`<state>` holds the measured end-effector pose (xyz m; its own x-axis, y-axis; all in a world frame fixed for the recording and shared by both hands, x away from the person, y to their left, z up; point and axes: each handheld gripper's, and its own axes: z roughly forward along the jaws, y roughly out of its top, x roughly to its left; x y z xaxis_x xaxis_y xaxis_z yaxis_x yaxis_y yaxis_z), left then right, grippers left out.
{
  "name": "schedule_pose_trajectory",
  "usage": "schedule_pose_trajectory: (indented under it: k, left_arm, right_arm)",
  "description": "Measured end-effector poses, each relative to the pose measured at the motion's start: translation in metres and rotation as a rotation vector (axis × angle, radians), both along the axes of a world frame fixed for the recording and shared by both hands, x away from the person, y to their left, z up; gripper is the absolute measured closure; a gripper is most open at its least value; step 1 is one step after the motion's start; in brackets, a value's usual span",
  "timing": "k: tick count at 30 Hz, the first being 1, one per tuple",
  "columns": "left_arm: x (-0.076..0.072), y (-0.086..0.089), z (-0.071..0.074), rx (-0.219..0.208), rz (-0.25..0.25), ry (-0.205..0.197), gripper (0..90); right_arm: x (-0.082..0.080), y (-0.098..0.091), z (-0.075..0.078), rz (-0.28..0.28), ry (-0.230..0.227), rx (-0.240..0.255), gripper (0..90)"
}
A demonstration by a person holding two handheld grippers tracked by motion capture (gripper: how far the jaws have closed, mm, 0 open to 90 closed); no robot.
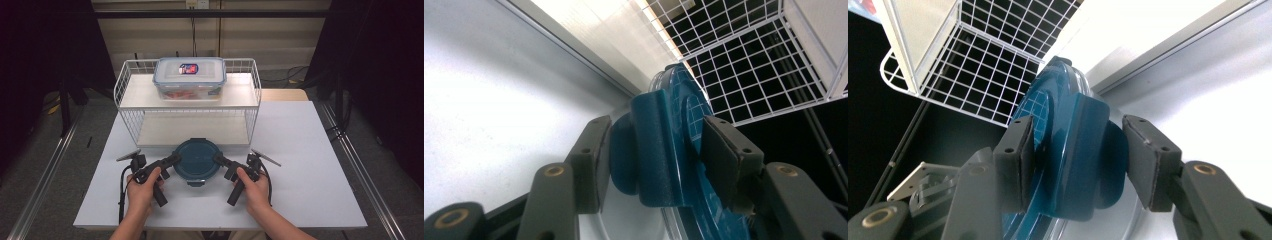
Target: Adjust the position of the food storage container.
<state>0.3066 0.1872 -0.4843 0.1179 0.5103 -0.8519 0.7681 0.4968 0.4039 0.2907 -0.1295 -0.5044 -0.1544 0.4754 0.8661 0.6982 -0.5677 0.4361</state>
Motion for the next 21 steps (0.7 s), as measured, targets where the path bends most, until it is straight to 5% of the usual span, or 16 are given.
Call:
schedule_pose_trajectory:
  k: [7, 14, 21]
  left_arm:
    - [-0.003, 0.0, 0.004, -0.005, -0.005, 0.008, 49.4]
    - [-0.006, 0.0, 0.018, 0.002, 0.054, -0.061, 51.8]
    - [-0.008, 0.001, 0.03, -0.008, 0.06, -0.095, 52.2]
  right_arm:
    - [-0.001, 0.001, 0.0, -0.017, 0.003, 0.008, 49.1]
    - [-0.006, 0.006, 0.001, -0.028, 0.009, 0.051, 48.0]
    - [-0.006, 0.009, 0.012, -0.029, -0.04, 0.065, 48.2]
